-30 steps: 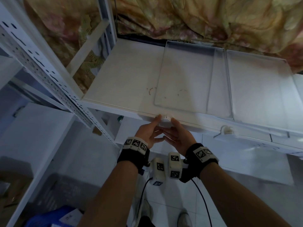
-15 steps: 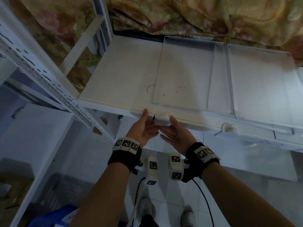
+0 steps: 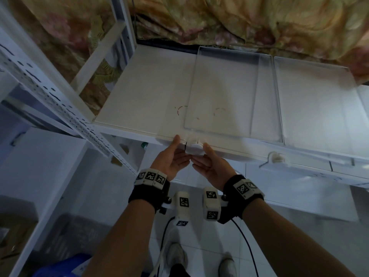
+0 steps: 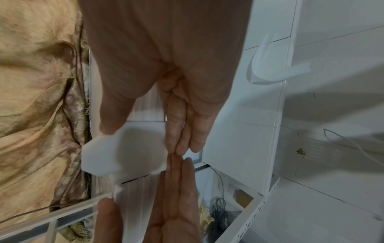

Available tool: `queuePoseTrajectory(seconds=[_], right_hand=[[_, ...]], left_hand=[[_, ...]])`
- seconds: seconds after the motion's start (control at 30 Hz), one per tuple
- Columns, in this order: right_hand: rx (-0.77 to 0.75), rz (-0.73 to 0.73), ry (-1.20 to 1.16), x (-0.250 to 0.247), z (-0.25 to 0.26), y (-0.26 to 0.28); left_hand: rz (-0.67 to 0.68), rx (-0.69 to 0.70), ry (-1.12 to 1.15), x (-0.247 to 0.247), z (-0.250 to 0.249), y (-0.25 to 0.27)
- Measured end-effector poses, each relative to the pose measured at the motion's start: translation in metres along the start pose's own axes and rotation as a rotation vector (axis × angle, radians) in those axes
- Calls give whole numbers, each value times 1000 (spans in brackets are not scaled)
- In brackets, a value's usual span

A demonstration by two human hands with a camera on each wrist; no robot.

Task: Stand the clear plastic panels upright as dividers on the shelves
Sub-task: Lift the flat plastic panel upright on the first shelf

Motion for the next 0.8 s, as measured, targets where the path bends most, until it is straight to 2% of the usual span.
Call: queuePoseTrajectory(seconds=[0.2,0.4,0.6,0.8], right_hand=[[27,-106,33,0,2,5],[99,-275,154,10,17,26],[125,-287,104,27,42,54],[14,-298,4,20,72,71]], left_hand=[[2,-38,-160,1,-10,5],[36,-112,-402,7,-58,23],[72,4,-508,31,-119,28],[77,60,-521,54,-136,17]])
Point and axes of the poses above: each hand's wrist, its own y-axis away from the middle knuckle, its own x-axis out of the palm, z = x × y, the point moved 1 cm from there along -y, towards the middle knuckle, and after that the axes turned 12 degrees about x, right-handed, at the moved point
